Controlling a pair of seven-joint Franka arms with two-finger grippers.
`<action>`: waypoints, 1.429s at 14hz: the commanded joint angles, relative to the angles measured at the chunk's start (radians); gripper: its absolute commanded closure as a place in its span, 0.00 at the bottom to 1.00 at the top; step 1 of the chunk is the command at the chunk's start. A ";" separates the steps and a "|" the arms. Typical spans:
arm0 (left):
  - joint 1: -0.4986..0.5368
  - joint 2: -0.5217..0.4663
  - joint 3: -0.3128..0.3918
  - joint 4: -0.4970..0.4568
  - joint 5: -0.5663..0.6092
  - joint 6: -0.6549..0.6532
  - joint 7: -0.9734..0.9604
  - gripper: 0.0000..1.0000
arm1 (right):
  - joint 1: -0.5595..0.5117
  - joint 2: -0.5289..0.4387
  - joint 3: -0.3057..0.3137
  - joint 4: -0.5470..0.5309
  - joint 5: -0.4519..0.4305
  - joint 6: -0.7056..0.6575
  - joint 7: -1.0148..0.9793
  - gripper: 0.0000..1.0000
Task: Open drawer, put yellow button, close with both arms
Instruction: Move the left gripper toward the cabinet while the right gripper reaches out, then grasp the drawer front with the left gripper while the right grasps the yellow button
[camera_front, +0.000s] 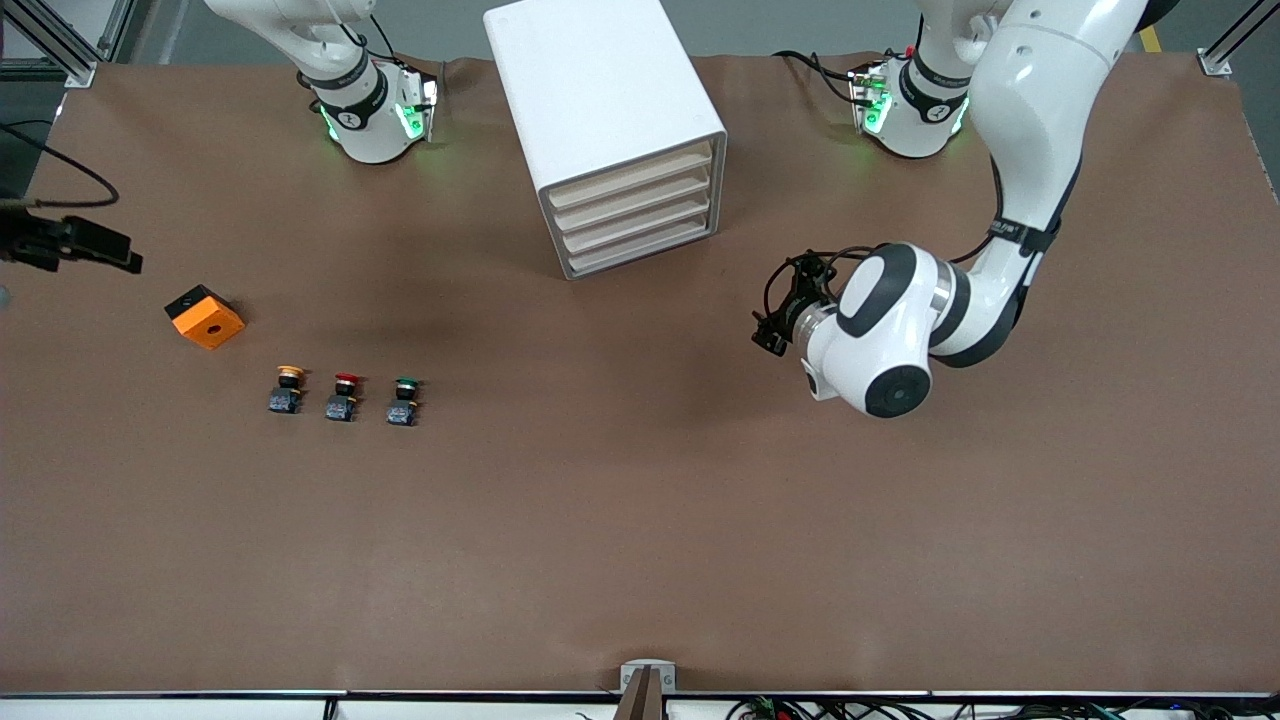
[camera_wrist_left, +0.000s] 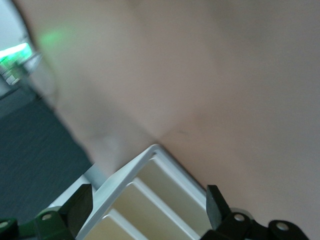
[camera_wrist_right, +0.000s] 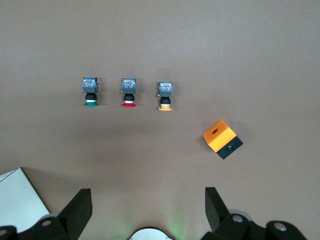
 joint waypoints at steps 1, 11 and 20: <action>0.011 0.082 -0.007 0.055 -0.063 -0.139 -0.151 0.00 | -0.004 0.033 0.002 0.042 -0.011 -0.025 -0.017 0.00; -0.019 0.176 -0.007 0.067 -0.376 -0.352 -0.501 0.00 | -0.031 0.081 -0.002 -0.058 0.018 0.141 0.018 0.00; -0.099 0.222 0.005 0.116 -0.433 -0.352 -0.741 0.00 | -0.027 0.108 -0.002 -0.497 0.024 0.797 0.075 0.00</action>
